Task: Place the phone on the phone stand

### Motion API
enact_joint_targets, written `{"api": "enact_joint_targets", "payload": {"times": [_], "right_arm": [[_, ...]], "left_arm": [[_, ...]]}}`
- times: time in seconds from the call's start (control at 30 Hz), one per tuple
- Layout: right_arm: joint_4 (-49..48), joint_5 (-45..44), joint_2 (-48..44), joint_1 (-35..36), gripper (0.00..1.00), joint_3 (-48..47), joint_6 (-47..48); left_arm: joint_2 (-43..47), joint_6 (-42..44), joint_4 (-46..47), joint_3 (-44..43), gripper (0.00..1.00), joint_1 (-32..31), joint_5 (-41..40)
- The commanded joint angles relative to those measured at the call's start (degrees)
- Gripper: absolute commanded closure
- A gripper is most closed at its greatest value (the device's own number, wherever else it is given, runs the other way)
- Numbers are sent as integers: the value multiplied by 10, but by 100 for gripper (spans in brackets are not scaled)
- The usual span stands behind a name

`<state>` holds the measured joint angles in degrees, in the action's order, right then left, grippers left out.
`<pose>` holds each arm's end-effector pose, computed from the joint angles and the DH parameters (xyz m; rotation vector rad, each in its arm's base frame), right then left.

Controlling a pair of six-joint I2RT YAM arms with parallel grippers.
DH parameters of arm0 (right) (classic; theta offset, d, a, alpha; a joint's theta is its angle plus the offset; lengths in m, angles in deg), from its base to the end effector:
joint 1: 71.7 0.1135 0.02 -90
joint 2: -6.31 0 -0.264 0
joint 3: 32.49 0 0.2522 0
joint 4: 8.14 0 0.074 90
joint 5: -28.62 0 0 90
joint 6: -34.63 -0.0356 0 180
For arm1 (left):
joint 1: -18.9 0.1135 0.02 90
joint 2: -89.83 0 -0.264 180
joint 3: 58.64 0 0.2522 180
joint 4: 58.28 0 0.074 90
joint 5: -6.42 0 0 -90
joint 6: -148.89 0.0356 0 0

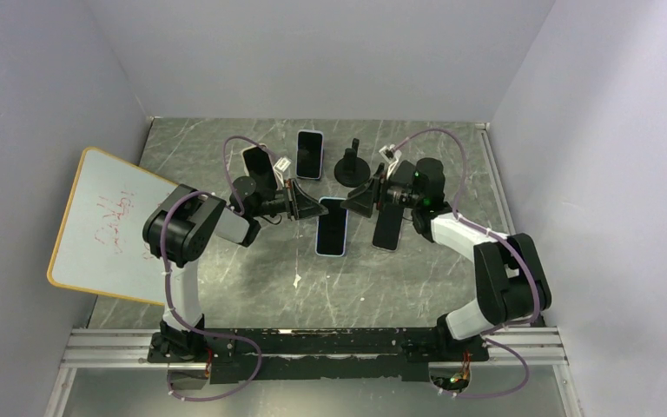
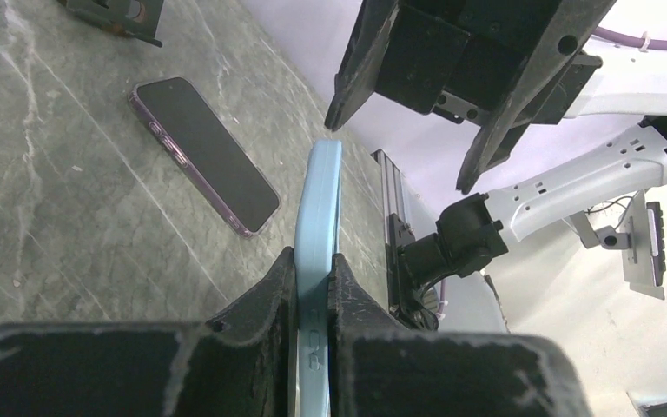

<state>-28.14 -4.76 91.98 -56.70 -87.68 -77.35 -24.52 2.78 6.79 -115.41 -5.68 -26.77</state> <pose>0.2912 0.1088 0.2318 -0.6561 1.7408 1.3152 0.3120 -0.1755 0.1533 0.4951 1.7389 -1.7702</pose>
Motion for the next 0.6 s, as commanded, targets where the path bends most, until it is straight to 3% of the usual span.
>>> {"api": "enact_joint_targets", "payload": {"times": [0.0,0.4,0.57], "right_arm": [[24,-9,18,14,36,-16,23],[34,-34,53,23,40,-28,39],[26,-28,64,29,52,-31,33]], "left_arm": [[1,-32,246,-13,95,-3,10],[-4,-41,259,-16,95,-5,14],[-7,-39,259,-15,95,-7,16]]}}
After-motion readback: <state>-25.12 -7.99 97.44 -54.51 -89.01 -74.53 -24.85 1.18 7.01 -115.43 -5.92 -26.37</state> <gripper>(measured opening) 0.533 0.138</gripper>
